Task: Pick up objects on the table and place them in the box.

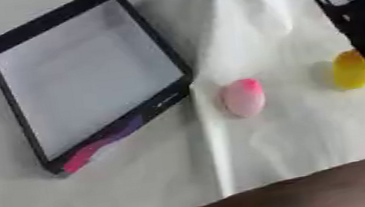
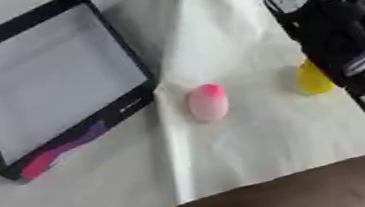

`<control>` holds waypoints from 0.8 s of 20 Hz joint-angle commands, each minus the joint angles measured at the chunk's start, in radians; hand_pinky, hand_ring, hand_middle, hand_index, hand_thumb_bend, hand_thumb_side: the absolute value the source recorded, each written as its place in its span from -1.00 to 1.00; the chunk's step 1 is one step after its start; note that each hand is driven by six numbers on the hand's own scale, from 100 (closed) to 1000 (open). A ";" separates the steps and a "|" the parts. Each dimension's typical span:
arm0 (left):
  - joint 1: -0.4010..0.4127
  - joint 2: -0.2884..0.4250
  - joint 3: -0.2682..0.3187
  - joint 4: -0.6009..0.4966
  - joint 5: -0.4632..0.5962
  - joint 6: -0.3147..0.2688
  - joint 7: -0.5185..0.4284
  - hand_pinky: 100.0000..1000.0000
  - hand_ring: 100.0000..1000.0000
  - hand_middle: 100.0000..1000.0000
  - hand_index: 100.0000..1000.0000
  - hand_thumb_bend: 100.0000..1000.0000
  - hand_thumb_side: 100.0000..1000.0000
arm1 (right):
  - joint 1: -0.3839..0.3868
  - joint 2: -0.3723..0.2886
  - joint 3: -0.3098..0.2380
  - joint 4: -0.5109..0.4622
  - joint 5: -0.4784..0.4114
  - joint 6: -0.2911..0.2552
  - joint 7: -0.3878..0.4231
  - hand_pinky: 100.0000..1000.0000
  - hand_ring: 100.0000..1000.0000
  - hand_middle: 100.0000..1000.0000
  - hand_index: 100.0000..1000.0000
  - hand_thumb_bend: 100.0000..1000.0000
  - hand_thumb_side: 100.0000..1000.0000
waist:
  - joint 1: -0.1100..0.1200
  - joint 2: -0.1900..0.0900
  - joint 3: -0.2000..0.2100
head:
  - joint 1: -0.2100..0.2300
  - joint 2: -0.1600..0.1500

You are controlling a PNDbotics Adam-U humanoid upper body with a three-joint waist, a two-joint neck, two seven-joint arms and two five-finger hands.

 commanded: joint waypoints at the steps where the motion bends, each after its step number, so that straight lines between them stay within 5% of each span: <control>1: -0.010 0.023 0.004 -0.018 -0.002 0.000 -0.003 0.40 0.10 0.54 0.64 -0.49 0.14 | -0.017 -0.033 -0.012 -0.015 -0.005 0.005 0.008 0.75 0.47 0.50 0.48 -0.98 -0.83 | 0.009 -0.043 -0.001 | 0.000 -0.006; 16: -0.011 0.034 0.019 -0.029 -0.011 -0.007 0.007 0.41 0.11 0.54 0.64 -0.48 0.10 | -0.052 -0.043 -0.012 -0.118 -0.041 -0.002 -0.090 0.60 0.18 0.09 0.25 -0.95 -1.00 | 0.006 -0.062 0.001 | -0.009 0.014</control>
